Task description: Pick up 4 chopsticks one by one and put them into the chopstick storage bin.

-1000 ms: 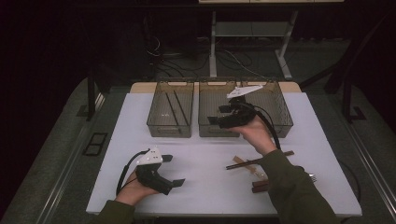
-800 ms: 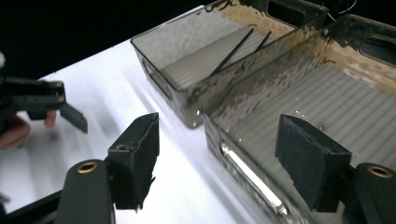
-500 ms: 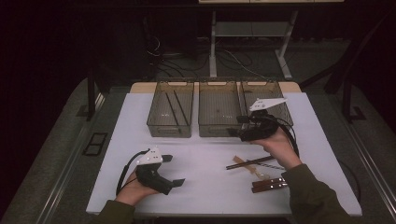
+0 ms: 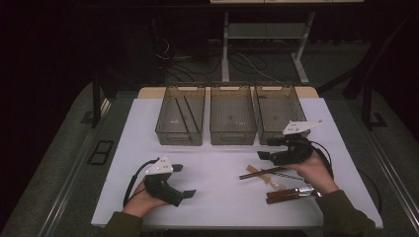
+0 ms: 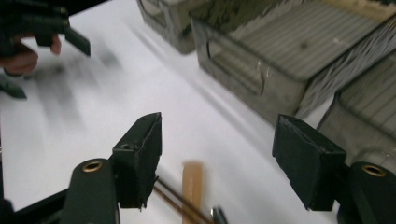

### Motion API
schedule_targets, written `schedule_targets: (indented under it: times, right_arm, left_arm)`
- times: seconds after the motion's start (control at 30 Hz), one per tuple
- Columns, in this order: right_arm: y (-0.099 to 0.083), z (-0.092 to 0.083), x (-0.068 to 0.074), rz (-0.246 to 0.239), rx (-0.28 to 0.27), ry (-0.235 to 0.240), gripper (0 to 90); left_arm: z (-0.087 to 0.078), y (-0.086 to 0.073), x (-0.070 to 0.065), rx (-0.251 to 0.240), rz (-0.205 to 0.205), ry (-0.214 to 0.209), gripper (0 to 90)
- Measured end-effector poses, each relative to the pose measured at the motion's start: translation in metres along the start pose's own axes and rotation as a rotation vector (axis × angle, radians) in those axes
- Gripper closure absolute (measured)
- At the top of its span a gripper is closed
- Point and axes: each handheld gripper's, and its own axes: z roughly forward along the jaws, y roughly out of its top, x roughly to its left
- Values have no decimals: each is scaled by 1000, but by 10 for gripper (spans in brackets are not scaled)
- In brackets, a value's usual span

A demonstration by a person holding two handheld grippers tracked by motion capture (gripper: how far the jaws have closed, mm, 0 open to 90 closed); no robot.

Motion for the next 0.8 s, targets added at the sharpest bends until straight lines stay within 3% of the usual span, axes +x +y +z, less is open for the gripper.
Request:
schedule_targets:
  times: [0.37, 0.6, 0.8]
  right_arm:
    - [-28, 9, 6, -40, 99, 45, 368]
    - [-33, 18, 20, -110, 175, 111, 635]
    - [-38, 34, 33, -149, 255, 167, 791]
  left_arm:
    - [0, 0, 0, 3, 7, 2, 0]
    - [-1, 0, -1, -1, 7, 2, 0]
    - [-1, 0, -1, 3, 9, 3, 0]
